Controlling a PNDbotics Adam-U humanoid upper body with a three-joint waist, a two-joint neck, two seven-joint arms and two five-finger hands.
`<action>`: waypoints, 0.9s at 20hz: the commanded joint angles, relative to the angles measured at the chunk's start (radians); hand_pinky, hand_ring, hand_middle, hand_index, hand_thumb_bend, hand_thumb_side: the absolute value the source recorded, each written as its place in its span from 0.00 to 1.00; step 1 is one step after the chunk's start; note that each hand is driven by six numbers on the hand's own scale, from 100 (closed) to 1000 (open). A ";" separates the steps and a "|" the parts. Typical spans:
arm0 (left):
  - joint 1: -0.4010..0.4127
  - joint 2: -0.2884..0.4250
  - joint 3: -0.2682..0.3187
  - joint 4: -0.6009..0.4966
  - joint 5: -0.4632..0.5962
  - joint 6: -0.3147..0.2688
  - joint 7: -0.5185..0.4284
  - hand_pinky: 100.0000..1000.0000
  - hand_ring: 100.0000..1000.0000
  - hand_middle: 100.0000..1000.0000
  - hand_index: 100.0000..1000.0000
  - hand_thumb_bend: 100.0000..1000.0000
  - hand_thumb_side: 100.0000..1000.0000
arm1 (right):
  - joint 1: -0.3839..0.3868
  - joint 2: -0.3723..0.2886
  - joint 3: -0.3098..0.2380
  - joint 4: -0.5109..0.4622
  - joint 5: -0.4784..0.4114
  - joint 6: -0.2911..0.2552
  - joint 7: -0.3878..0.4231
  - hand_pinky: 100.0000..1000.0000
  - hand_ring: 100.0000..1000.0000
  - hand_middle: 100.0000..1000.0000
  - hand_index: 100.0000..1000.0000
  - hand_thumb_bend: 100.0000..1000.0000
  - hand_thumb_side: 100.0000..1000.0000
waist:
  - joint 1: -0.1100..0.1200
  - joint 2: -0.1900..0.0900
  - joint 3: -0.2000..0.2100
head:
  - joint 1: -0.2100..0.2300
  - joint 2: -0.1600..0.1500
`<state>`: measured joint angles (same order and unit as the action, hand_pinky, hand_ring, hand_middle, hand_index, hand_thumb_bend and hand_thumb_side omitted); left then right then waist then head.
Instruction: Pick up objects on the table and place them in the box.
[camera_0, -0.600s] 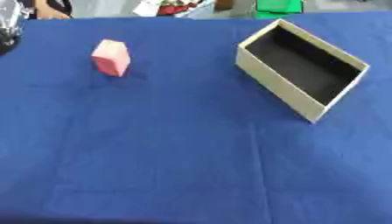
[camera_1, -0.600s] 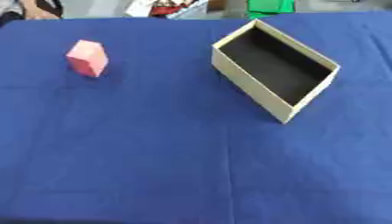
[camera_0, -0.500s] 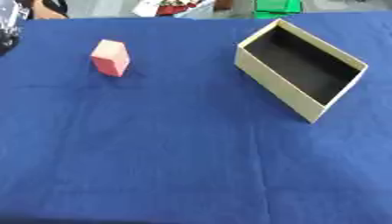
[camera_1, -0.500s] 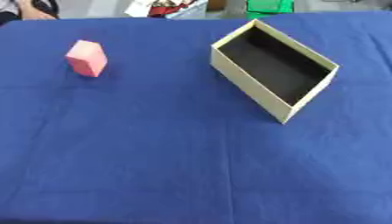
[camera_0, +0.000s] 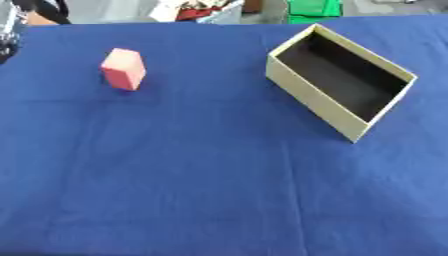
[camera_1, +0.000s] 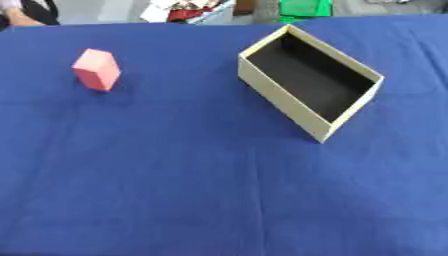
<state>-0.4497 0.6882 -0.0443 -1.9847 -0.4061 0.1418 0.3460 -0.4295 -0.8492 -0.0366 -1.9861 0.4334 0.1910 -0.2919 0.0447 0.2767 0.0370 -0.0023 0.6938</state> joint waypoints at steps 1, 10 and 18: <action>-0.038 0.055 0.004 -0.015 -0.005 -0.001 -0.045 0.72 0.77 0.78 0.86 0.43 0.75 | -0.005 -0.021 -0.014 -0.014 -0.003 0.000 -0.005 0.83 0.83 0.87 0.88 0.00 1.00 | -0.003 -0.016 0.001 | -0.005 -0.008; -0.243 0.155 -0.081 0.116 -0.103 -0.095 -0.487 0.88 0.85 0.86 0.95 0.59 0.70 | -0.006 -0.027 -0.004 -0.014 -0.001 -0.001 0.006 0.83 0.83 0.87 0.88 0.00 1.00 | -0.004 -0.025 0.002 | -0.036 -0.008; -0.429 0.103 -0.159 0.373 -0.161 -0.261 -0.806 0.93 0.85 0.81 0.95 0.77 0.49 | -0.010 -0.030 0.004 -0.014 0.000 -0.001 0.015 0.83 0.83 0.87 0.88 0.00 1.00 | 0.000 -0.025 -0.002 | -0.052 -0.028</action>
<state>-0.8554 0.7802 -0.2005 -1.6380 -0.5558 -0.1003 -0.4172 -0.4269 -0.8496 -0.0265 -1.9861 0.4334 0.1916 -0.2804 0.0464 0.2714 0.0354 -0.0499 0.6762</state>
